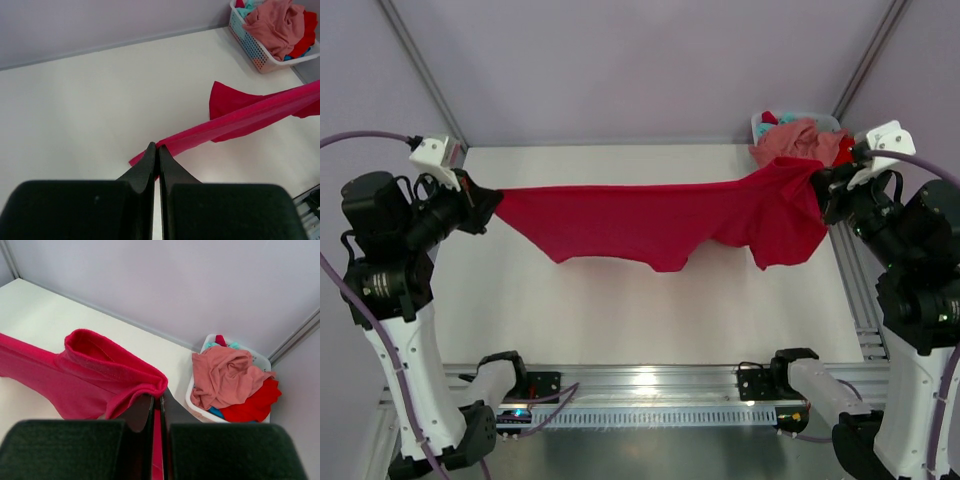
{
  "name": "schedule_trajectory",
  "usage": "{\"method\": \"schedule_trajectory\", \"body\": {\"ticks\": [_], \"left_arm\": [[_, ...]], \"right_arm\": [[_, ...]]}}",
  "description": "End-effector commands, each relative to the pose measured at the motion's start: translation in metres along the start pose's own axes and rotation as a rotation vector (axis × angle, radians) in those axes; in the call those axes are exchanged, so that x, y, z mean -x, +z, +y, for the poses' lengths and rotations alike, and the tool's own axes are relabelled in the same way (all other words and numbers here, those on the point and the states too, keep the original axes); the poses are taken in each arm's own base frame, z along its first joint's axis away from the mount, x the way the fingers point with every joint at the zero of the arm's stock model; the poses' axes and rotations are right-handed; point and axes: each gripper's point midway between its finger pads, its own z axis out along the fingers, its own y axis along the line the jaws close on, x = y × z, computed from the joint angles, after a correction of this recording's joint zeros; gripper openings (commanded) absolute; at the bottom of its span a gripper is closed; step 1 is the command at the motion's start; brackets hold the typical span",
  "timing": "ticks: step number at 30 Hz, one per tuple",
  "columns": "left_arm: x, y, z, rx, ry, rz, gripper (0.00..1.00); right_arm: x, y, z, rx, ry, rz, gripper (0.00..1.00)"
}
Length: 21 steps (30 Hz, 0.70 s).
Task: Fold and stack the t-shirts
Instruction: Flatten the tshirt out
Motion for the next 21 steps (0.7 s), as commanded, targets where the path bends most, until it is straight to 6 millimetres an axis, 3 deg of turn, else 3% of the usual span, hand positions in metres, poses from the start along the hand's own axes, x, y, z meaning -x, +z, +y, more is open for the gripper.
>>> {"method": "schedule_trajectory", "body": {"ticks": [1,5,14,21], "left_arm": [[-0.004,-0.021,-0.021,-0.037,0.003,-0.026,0.00],[-0.011,-0.046,-0.040,-0.046,0.030,-0.047,0.00],[-0.022,-0.095,-0.082,-0.075,0.078,-0.108,0.00],[-0.045,-0.122,-0.104,-0.090,0.125,-0.130,0.00]], "right_arm": [[0.013,-0.022,0.001,-0.020,0.002,-0.032,0.03],[0.029,-0.048,0.009,-0.012,0.001,-0.078,0.03],[0.041,-0.100,0.026,-0.012,-0.005,-0.169,0.03],[0.025,-0.130,0.042,0.006,-0.027,-0.199,0.03]]}}
